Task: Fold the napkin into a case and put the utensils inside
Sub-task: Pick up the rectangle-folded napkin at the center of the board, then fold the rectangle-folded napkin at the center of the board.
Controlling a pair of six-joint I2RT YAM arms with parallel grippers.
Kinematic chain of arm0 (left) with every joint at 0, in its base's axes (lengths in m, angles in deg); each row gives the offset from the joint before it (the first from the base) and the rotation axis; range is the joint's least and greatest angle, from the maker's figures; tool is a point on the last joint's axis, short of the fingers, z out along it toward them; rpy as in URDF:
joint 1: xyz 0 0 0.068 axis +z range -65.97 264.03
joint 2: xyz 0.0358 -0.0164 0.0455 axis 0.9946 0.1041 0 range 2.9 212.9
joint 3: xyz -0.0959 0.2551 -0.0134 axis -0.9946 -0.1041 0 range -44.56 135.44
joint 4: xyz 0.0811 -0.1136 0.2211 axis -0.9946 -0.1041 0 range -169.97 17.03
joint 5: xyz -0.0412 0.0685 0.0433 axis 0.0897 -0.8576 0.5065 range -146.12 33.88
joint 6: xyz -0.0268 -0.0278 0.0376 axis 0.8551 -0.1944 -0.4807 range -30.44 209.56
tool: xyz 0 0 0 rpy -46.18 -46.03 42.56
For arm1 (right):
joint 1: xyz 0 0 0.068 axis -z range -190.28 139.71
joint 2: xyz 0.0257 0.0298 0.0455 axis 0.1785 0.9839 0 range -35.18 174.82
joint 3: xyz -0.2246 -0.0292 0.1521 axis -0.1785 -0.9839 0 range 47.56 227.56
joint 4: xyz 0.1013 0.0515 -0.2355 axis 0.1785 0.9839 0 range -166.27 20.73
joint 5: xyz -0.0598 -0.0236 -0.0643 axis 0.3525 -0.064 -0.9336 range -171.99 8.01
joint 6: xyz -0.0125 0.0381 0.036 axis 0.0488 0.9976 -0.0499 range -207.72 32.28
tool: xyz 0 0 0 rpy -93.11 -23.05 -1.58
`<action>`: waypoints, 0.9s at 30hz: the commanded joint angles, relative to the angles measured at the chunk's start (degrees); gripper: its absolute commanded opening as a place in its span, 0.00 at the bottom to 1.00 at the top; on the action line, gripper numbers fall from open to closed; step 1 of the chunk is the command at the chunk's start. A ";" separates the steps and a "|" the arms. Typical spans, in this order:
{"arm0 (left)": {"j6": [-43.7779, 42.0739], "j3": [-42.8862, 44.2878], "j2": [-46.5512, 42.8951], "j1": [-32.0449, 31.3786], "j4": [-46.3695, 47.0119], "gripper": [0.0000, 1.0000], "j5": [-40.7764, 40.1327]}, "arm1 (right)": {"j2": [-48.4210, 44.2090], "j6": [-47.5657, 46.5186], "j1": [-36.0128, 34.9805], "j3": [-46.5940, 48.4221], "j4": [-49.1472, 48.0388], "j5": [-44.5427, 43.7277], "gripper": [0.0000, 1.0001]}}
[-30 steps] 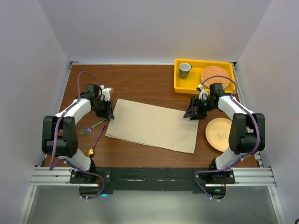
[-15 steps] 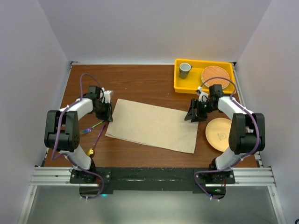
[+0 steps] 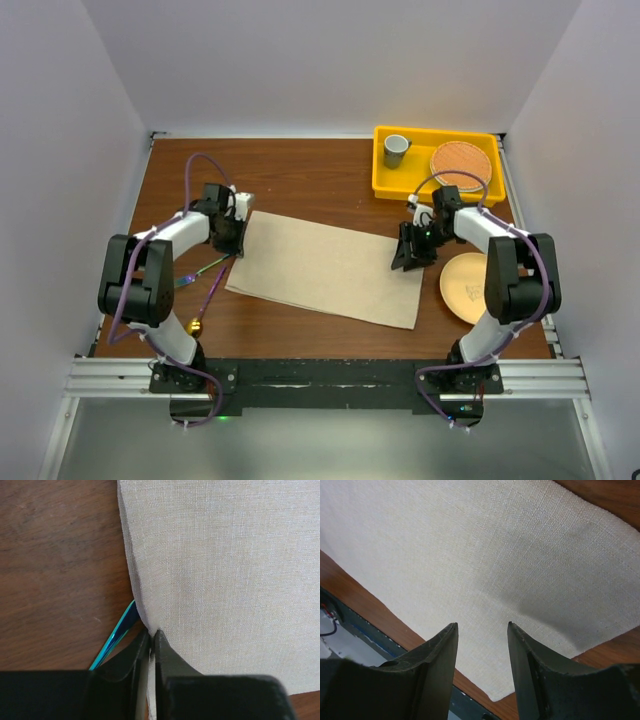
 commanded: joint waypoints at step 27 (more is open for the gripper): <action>27.67 19.01 10.24 -35.31 16.69 0.00 26.60 | -8.72 0.53 3.64 9.90 7.68 -12.27 0.51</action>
